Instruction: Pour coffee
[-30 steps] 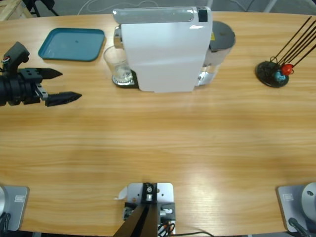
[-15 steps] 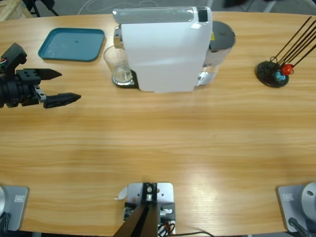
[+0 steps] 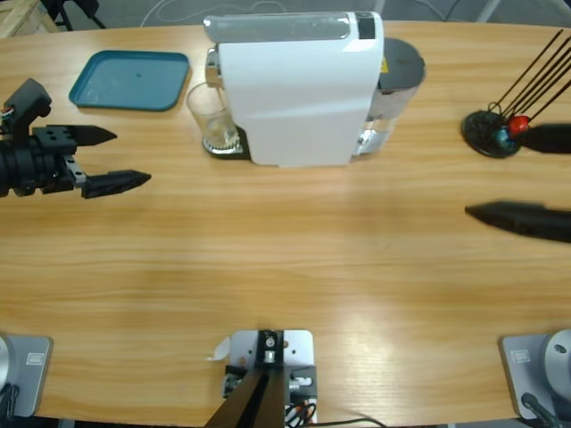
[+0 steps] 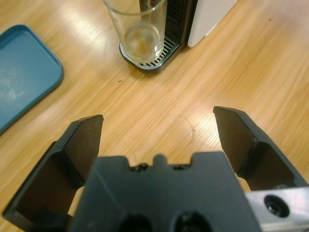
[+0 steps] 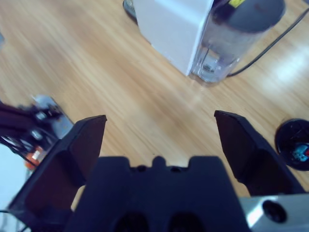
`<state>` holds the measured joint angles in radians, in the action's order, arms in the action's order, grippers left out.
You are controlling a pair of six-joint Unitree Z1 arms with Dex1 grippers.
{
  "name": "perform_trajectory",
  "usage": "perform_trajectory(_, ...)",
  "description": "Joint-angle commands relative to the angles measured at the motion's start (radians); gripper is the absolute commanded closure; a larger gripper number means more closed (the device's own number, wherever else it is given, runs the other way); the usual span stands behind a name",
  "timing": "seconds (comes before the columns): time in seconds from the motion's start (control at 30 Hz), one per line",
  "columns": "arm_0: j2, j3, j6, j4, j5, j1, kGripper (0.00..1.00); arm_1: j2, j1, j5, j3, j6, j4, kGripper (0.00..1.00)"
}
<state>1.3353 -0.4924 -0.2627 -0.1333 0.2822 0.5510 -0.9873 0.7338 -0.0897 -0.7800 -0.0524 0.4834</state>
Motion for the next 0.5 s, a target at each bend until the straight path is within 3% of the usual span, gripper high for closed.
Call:
perform_trajectory(0.03,-0.034,0.012,0.013,0.003,0.053,0.010,0.000,0.010,0.012,0.038,0.140,-0.032,-0.169,0.000)
perform_trajectory(0.23,-0.131,0.027,0.040,0.022,0.051,0.016,0.000,-0.039,0.011,0.075,0.188,-0.017,-0.279,0.000)
perform_trajectory(0.5,-0.187,0.056,0.066,0.021,0.034,0.017,0.000,-0.021,0.010,0.136,0.217,0.016,-0.313,0.000)
